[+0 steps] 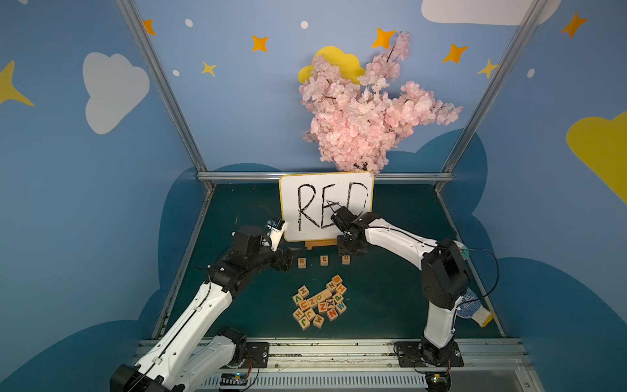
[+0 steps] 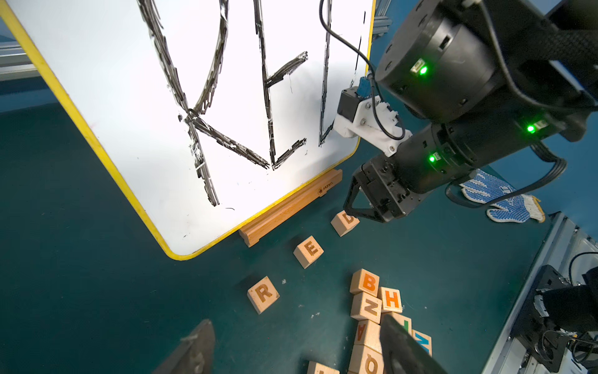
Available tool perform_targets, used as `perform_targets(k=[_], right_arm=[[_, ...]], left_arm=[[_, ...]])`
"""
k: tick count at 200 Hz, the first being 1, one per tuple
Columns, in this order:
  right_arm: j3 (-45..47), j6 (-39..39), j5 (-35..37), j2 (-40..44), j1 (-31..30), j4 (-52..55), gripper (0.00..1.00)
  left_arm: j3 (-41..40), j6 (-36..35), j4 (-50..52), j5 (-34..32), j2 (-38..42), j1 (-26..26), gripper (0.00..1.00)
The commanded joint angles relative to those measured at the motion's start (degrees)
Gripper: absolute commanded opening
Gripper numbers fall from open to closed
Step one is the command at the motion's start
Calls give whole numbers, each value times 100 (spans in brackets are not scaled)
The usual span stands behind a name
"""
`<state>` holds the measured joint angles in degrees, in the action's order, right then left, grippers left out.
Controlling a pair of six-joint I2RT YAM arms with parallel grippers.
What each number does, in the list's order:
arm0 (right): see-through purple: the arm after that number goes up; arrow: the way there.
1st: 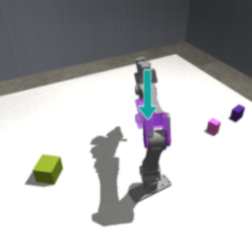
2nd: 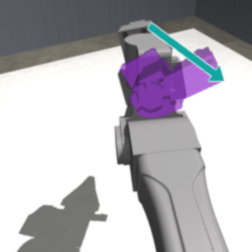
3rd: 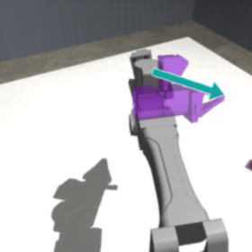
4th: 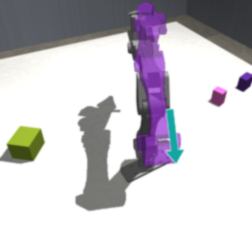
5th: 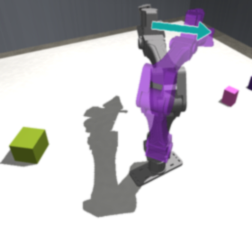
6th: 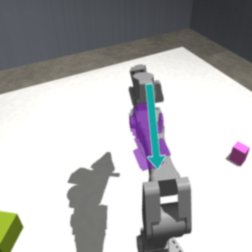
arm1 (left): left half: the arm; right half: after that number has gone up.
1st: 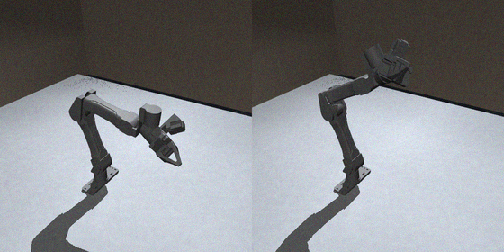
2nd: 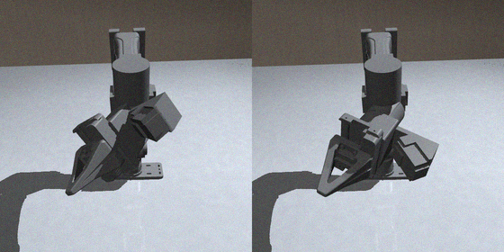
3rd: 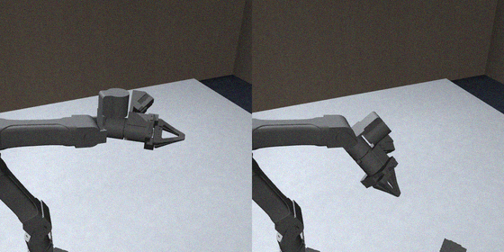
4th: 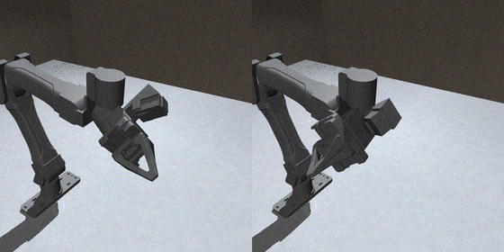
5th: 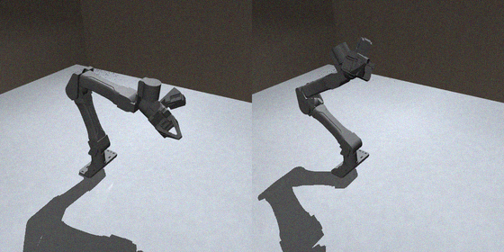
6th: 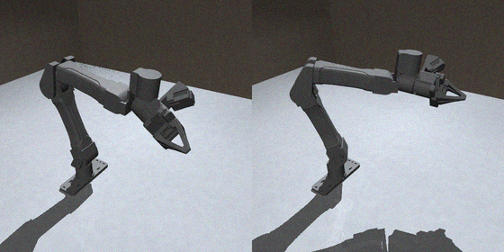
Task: Assemble the uppercase word "red" with letter blocks
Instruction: Place the letter block at the center of the board, then reset both arms
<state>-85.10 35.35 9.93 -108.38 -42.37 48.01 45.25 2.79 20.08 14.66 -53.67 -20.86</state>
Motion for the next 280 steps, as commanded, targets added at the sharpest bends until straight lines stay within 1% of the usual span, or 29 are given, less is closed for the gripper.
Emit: perform_targets(k=[1, 17, 19, 24, 65, 128, 150, 182, 226, 238, 259, 280], right_arm=[[73, -217, 226, 301, 5, -124, 52], [51, -325, 360, 406, 34, -125, 53], [54, -338, 378, 423, 40, -125, 53], [58, -368, 426, 467, 57, -125, 52], [291, -536, 693, 927, 206, -217, 52], [821, -871, 1066, 1722, 706, -482, 50], [1000, -955, 1136, 2004, 916, -561, 49], [1257, -1020, 1176, 2425, 1243, -600, 49], [1645, -1126, 1230, 3060, 1657, -654, 49], [1813, -979, 1366, 3233, 1768, -715, 48], [2270, -1133, 1476, 3570, 1943, -1171, 48], [2645, -1224, 1442, 3897, 2157, -1543, 49]], left_arm=[[-49, -85, -13, -86, 137, 30, 79], [-53, -85, -12, -86, 196, 25, 79], [-65, -85, -15, -220, 205, 29, 79], [-69, -81, -13, -273, 216, 25, 80], [-78, -33, -48, -352, 221, 38, 79], [-43, 156, -80, -673, 278, 70, 80], [-138, 370, -386, -674, 288, 80, 80], [-282, 614, -862, -874, 313, 97, 80], [-531, 769, -1896, -1346, 44, 186, 80], [-580, 773, -2208, -1429, -88, 266, 80], [-650, 819, -2695, -1408, -311, 544, 80], [-804, 1025, -3039, -1264, -467, 1098, 80]])
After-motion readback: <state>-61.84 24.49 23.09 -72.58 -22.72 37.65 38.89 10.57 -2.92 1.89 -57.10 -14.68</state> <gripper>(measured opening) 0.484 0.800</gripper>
